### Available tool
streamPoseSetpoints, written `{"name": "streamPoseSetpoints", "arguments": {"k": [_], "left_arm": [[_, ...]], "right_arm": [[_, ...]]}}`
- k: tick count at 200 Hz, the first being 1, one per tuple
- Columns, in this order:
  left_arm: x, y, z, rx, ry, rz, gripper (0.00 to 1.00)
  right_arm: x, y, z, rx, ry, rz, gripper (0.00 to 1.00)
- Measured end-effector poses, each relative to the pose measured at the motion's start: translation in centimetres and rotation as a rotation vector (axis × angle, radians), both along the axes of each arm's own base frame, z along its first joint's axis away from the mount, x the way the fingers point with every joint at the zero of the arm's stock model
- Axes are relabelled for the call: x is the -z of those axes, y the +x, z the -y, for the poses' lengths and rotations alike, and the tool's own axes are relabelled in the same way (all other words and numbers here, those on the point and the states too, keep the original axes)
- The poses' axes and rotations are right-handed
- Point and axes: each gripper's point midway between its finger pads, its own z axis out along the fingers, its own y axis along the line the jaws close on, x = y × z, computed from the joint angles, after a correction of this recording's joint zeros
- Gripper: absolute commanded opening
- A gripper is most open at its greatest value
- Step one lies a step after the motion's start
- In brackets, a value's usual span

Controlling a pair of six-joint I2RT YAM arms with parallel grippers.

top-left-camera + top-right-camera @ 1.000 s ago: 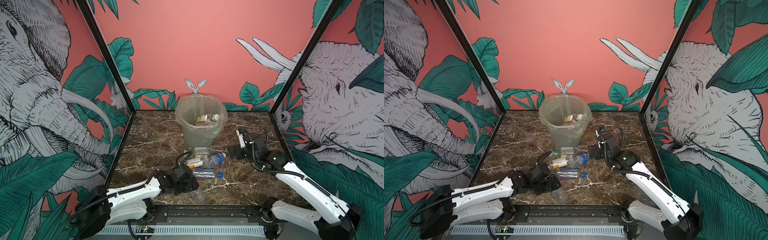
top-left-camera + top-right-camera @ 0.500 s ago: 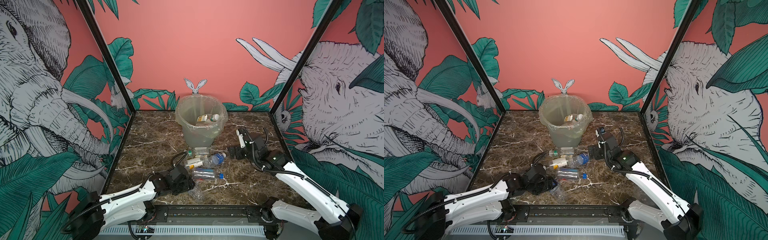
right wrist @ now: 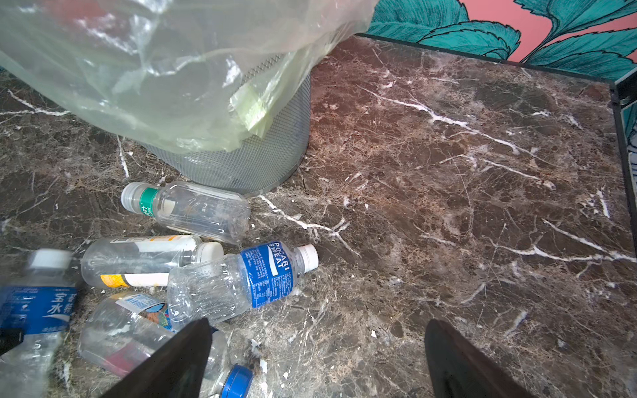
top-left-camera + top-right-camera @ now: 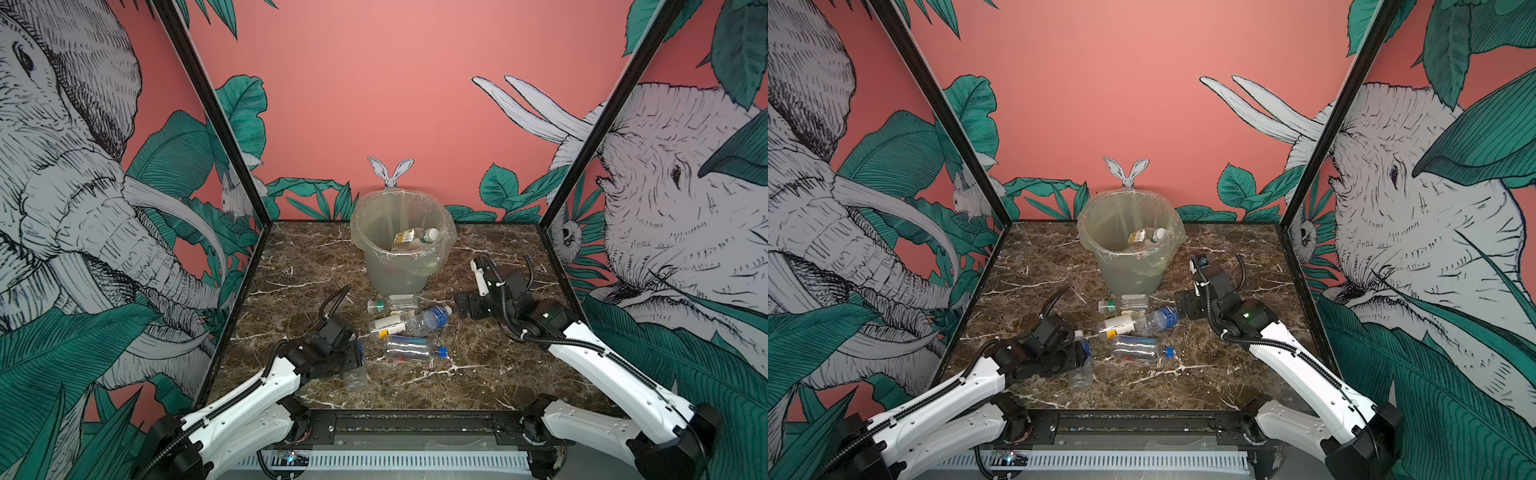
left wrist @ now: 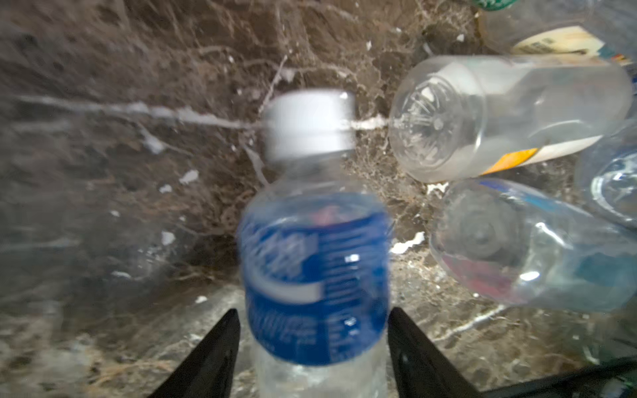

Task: Throw the plastic bottles in the bin
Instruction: Move the plastic bottle to the center of the table, then pick up the plastic bottle from the center of the table.

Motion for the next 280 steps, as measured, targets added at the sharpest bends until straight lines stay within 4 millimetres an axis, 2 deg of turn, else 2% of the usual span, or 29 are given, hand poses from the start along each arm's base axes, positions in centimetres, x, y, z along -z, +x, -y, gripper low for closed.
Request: {"name": "streamPoseSetpoints", "arguments": {"k": [40,102,125,140,160,180,189,280], "left_arm": [[0.8,1.0,-0.5,0.057,0.103,-0.027,0.74],[1.7,1.0,-0.9,0.121,0.16,-0.038,0.76],[2.0,1.1,-0.8,0.144,0.173,-0.042,0.76],[2.2,1.1,-0.8,0.161,0.183,-0.042,0.74],[2.3,1.2,-0.9,0.182,0.2,-0.035,0.66],[2.0,1.5,-1.1,0.204,0.219,-0.009,0.54],[1.8,1.7,-1.3,0.206,0.227,0.006,0.52],[-0.8,3.1,-2.0,0.231,0.258,0.166,0.52]], "right_arm": [[0.1,-0.1,0.0,0.0,-0.001,-0.005,0.99],[0.4,-0.2,0.1,0.002,-0.006,-0.016,0.99],[1.2,-0.4,0.3,0.004,-0.015,-0.033,0.99],[1.8,-0.6,0.4,0.007,-0.022,-0.046,0.99],[2.1,-0.7,0.5,0.012,-0.019,-0.053,0.96],[2.2,-0.7,0.5,0.017,-0.017,-0.056,0.92],[2.3,-0.7,0.5,0.018,-0.016,-0.058,0.91],[3.5,-1.7,1.6,0.063,-0.004,-0.07,0.92]]}}
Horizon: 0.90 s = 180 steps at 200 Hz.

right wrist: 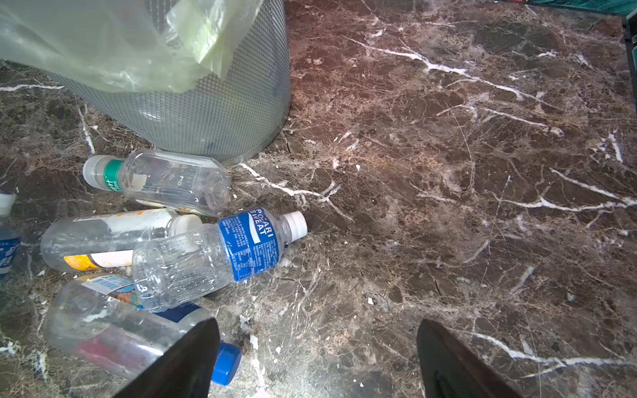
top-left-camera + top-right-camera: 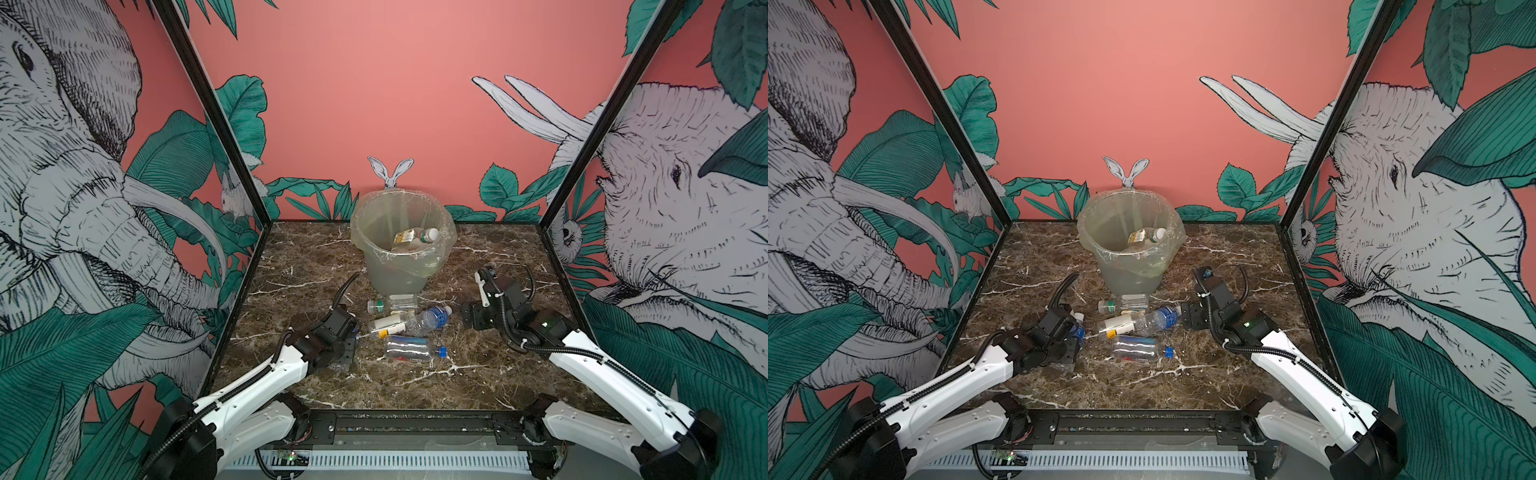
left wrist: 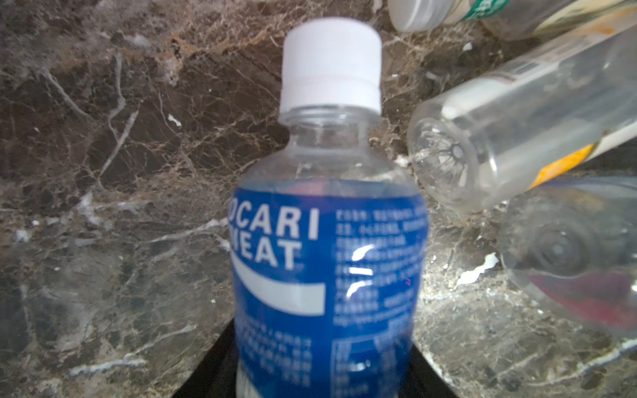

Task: Throw the plastic bottles in the bin
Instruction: Pick up the plastic bottle from the center of the table.

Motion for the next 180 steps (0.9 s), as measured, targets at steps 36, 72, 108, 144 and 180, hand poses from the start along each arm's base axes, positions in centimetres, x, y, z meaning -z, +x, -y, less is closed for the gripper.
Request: {"name": "streamPoseSetpoints", "arguments": {"k": [36,72,108,144,180], "left_arm": [[-1.5,0.4,0.2,0.017,-0.036,0.065,0.52],[-3.6,0.7,0.3,0.032,-0.082,0.151,0.52],[-4.8,0.8,0.4,0.044,-0.104,0.199,0.52],[-7.1,1.4,0.8,0.066,-0.129,0.256,0.52],[-11.4,2.5,1.5,0.099,-0.153,0.352,0.52]], "right_arm": [[0.8,-0.3,0.2,0.012,0.005,-0.013,0.92],[0.9,-0.5,0.4,0.015,0.011,-0.01,0.92],[0.9,-0.4,0.3,0.017,0.015,-0.007,0.92],[0.8,-0.3,0.2,0.019,0.024,0.0,0.92],[0.6,-0.1,0.0,0.019,0.032,0.009,0.92]]}}
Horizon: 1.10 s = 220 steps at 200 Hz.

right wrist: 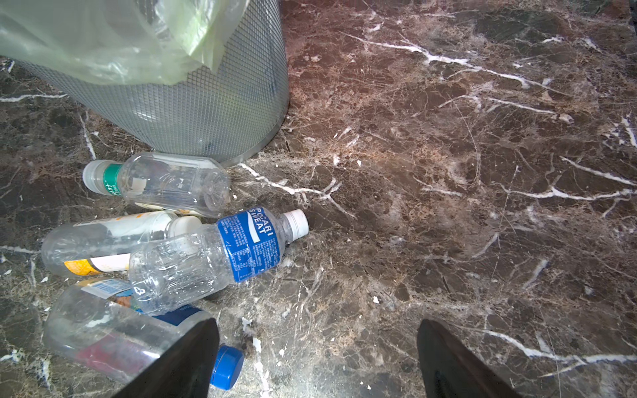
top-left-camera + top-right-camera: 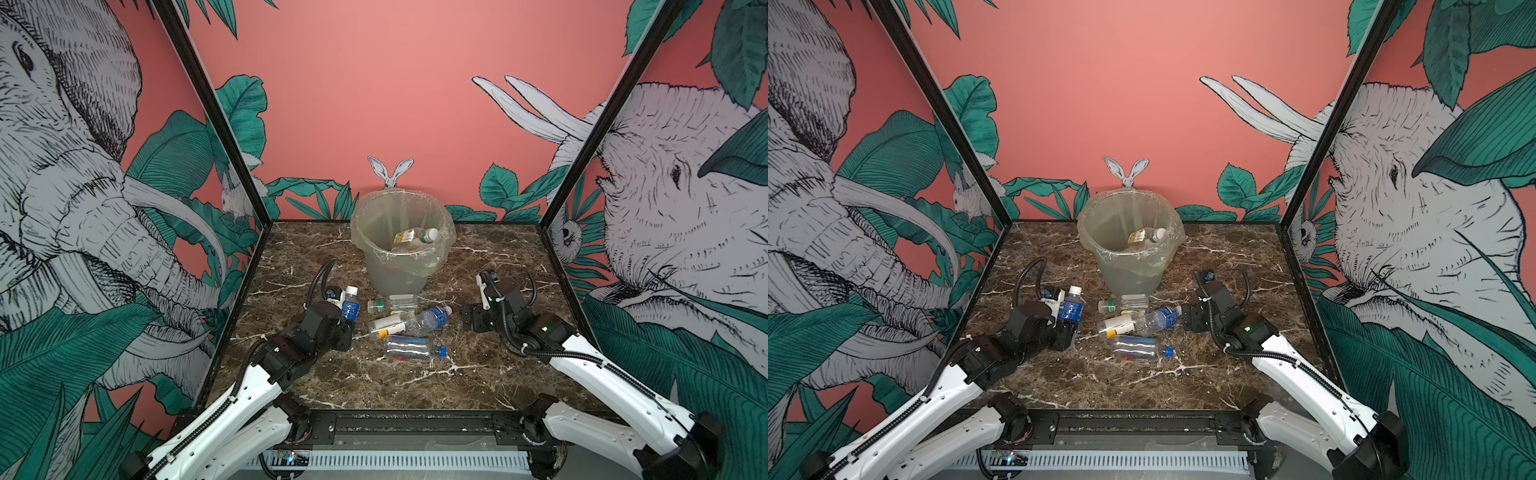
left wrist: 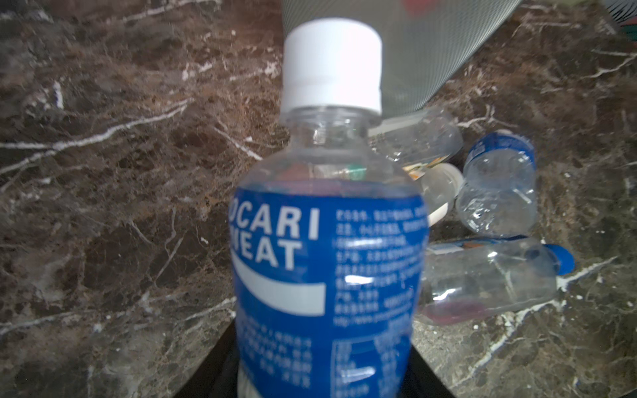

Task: Throw the plastic bottles in the bin
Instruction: Pick up the plastic bottle from the center of the table, then throw the plastic bottle into the trash bin.

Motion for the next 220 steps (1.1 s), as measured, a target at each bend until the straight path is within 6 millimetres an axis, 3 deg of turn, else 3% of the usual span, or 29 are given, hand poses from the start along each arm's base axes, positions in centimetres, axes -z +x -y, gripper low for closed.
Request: {"name": "streamPoseSetpoints", "arguments": {"k": [41,83,92,108,115,133,155,168,183,220], "left_arm": [[-7.8,2.4,2.0,0.048,-0.032,0.136,0.53],[-20.0,8.5,7.3,0.1,-0.12,0.354,0.55],[-22.1,10.3,8.8,0.109,-0.136,0.392,0.62],[-24.6,14.0,11.3,0.115,-0.157,0.441,0.9],[-24.8,15.6,12.1,0.113,-0.159,0.446,0.99],[-23.0,19.3,13.0,0.092,-0.146,0.413,1.0],[-19.4,21.6,12.8,0.077,-0.121,0.34,1.0],[-18.2,21.8,12.3,0.073,-0.117,0.315,1.0],[-18.1,21.3,12.1,0.079,-0.129,0.312,1.0],[-21.0,18.7,11.1,0.102,-0.182,0.373,0.99]], "right_arm": [[-0.1,0.1,0.0,0.0,0.002,0.003,0.93],[-0.4,0.4,-0.4,0.001,0.022,0.018,0.93],[-0.4,0.4,-0.4,0.0,0.025,0.016,0.93],[-0.3,0.4,-0.6,-0.003,0.029,0.008,0.95],[-0.4,0.4,-0.7,-0.004,0.03,0.008,0.96],[-0.8,0.4,-0.7,-0.005,0.038,0.011,0.98],[-1.4,0.1,-0.5,-0.006,0.049,0.023,0.98],[-1.8,-0.1,-0.4,-0.007,0.055,0.031,0.98],[-2.1,-0.3,-0.5,-0.014,0.063,0.038,0.98],[-2.0,-0.9,-1.6,-0.062,0.065,0.032,0.98]]}}
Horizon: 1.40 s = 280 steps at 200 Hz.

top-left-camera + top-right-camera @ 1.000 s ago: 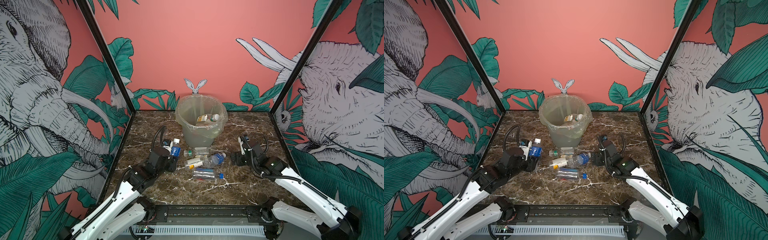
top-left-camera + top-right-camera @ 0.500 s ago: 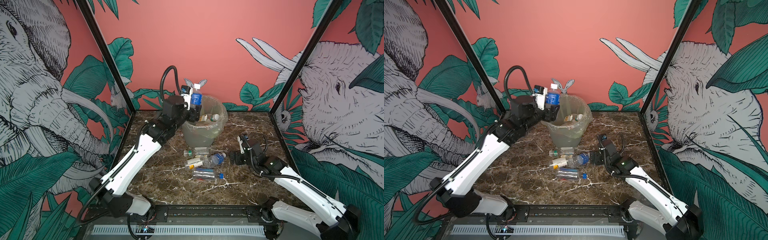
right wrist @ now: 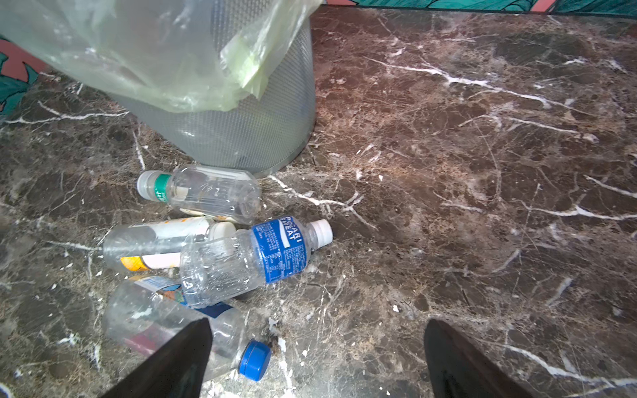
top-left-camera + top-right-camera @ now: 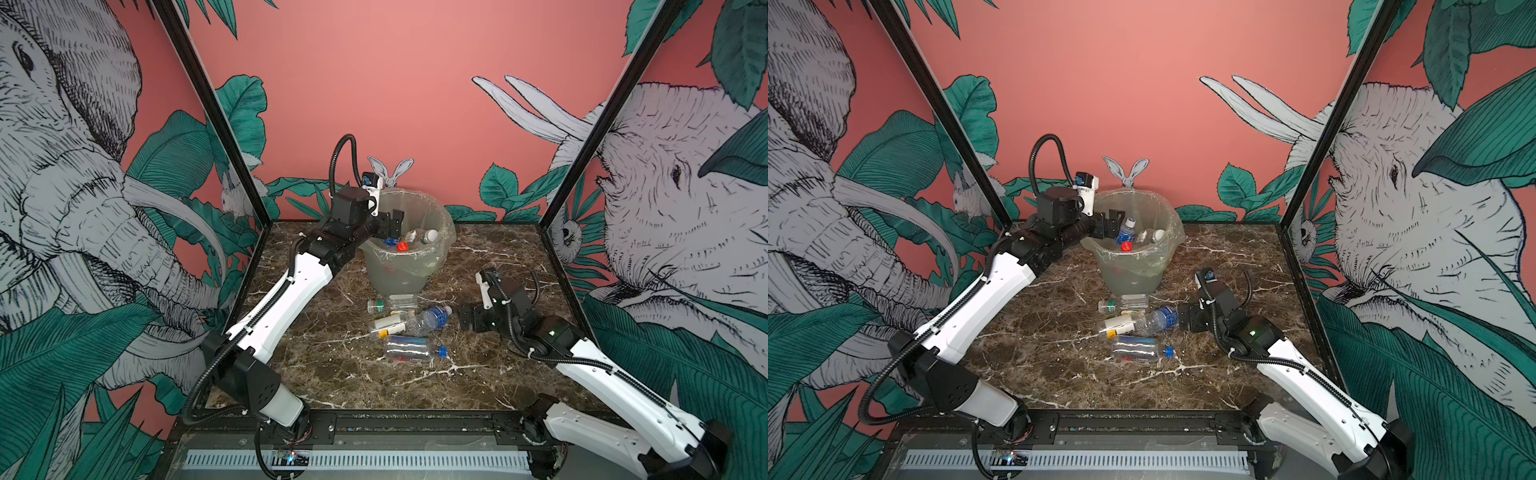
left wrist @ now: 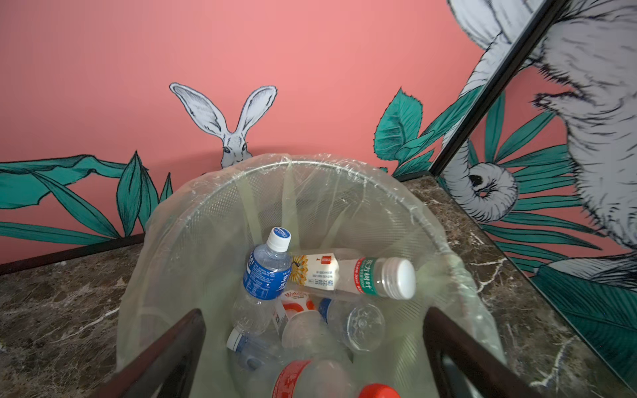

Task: Throw the plastic bottles in the bin
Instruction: Throw the plastic bottle into the trash bin, then pick up the plastic bottle from the center of the table.

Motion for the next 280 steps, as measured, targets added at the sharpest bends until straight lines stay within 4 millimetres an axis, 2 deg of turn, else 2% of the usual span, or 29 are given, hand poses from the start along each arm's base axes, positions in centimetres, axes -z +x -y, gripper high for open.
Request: {"name": "streamPoseSetpoints", "arguments": {"k": [19,46,90,116,141,167,192,236,280], "left_arm": [[-1.5,-1.4,-0.8,0.002,-0.026,0.041,0.99],[-1.9,-2.8,-1.7,0.001,-0.039,0.061,1.0],[1.2,-4.3,-2.9,-0.013,-0.011,0.023,1.0],[2.9,-5.9,-4.1,-0.023,0.001,0.01,1.0],[3.6,-7.4,-5.3,-0.031,0.0,0.017,1.0],[4.8,-9.1,-6.6,-0.046,-0.002,0.025,1.0],[7.0,-10.6,-7.6,-0.05,0.003,0.007,1.0],[12.0,-12.5,-8.6,-0.047,0.032,-0.068,1.0],[16.6,-13.8,-8.8,-0.035,0.033,-0.165,0.99]], "right_arm": [[0.4,-0.3,-0.6,-0.027,-0.013,-0.01,0.99],[1.1,-0.6,-1.5,-0.066,-0.04,-0.025,0.99],[0.3,-0.9,-3.3,-0.125,-0.055,-0.004,1.0],[0.4,-1.3,-4.6,-0.173,-0.092,0.006,1.0],[1.1,-1.9,-5.9,-0.231,-0.146,0.018,1.0],[1.0,-2.1,-6.9,-0.27,-0.183,0.071,1.0],[1.2,-2.4,-7.4,-0.307,-0.191,0.129,1.0],[1.8,-2.8,-8.2,-0.362,-0.201,0.121,0.99],[4.9,-3.5,-9.5,-0.442,-0.252,0.022,0.99]]}}
